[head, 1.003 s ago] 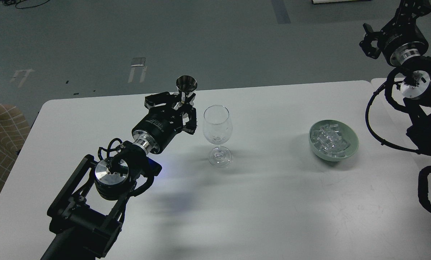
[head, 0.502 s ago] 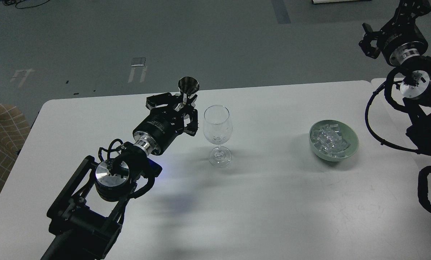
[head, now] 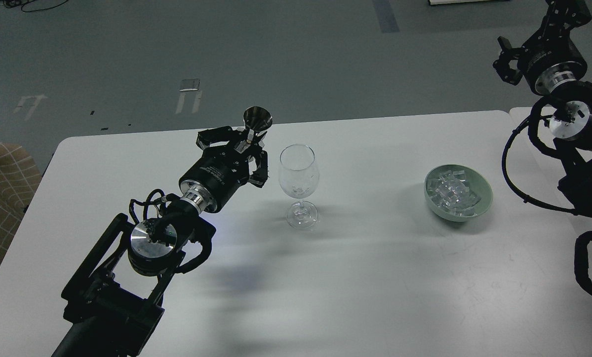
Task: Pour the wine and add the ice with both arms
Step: 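Hold the jigger above the wine glass with the left gripper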
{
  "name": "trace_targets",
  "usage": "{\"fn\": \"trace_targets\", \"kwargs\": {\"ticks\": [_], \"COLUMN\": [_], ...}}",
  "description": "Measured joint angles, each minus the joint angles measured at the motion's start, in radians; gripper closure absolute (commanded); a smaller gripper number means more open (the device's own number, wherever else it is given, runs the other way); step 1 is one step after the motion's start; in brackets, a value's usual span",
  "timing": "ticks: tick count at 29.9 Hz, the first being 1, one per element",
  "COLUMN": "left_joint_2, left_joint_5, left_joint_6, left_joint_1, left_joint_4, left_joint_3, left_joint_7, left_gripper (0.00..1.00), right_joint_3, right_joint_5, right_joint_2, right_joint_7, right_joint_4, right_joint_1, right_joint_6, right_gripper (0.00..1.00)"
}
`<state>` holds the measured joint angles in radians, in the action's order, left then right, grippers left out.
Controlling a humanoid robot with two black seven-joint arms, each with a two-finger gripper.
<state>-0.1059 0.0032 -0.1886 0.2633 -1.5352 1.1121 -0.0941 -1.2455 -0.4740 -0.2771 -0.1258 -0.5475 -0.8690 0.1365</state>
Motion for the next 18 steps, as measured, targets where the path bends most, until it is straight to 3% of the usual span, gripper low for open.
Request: {"fn": "trace_targets", "kwargs": {"ticks": [12,18], "left_joint_2": [0.000,-0.004], "left_joint_5": [0.064,0.101], "left_joint_6": [0.000,0.004], "left_joint_1": [0.010,0.013], "left_joint_4": [-0.002,-0.002], "left_joint_3": [-0.021,-0.023], "left_joint_7": [-0.002,-0.034], "left_gripper": [1.00,1.00], "right_joint_3": [-0.004,-0.003], "right_joint_5": [0.000,0.000], "right_joint_2": [0.001,0.002], "right_joint_7": [0.000,0.000], "right_joint_4": [-0.002,-0.002], "right_joint_1": [0.002,0.002], "right_joint_6": [0.000,-0.001], "right_gripper": [0.00,0.00]}}
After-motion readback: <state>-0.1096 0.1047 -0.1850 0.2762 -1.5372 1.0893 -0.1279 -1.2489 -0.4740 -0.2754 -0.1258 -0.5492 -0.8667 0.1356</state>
